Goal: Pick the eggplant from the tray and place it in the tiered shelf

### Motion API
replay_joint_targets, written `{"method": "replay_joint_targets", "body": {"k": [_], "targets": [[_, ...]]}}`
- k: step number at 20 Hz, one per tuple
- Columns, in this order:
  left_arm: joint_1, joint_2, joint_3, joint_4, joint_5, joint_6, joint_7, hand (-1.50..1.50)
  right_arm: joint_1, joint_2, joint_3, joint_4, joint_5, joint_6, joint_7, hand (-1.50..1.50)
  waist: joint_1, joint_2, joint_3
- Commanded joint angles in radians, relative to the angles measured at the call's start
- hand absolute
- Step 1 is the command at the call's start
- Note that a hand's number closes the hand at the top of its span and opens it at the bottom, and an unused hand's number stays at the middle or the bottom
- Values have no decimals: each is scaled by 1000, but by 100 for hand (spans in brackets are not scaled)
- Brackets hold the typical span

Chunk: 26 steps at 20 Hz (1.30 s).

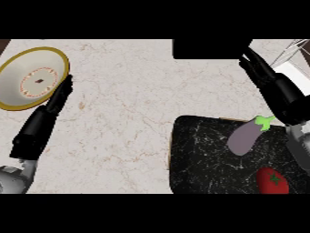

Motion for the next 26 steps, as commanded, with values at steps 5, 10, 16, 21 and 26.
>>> {"method": "replay_joint_targets", "body": {"k": [5, 10, 16, 21, 26], "targets": [[41, -27, 117, -5, 98, 19, 20, 0, -30, -34, -348, -56, -201, 36, -195, 150, -18, -12, -2], [65, -32, 142, 0, 170, -19, 61, 0, 183, -127, -301, 105, -59, -165, 57, -150, -34, -9, -5], [91, -81, 144, 14, 141, -43, 23, 0, 426, -167, -336, -141, -135, 128, -51, -150, -25, -10, -5], [119, -70, 175, -49, 143, -74, 73, 0, 535, -196, -355, -368, -56, 64, 60, -150, -19, -10, -5], [142, -75, 167, -98, 121, -59, 88, 0, 546, -372, -444, -420, -19, 107, 194, -150, -17, -11, -6]]}}
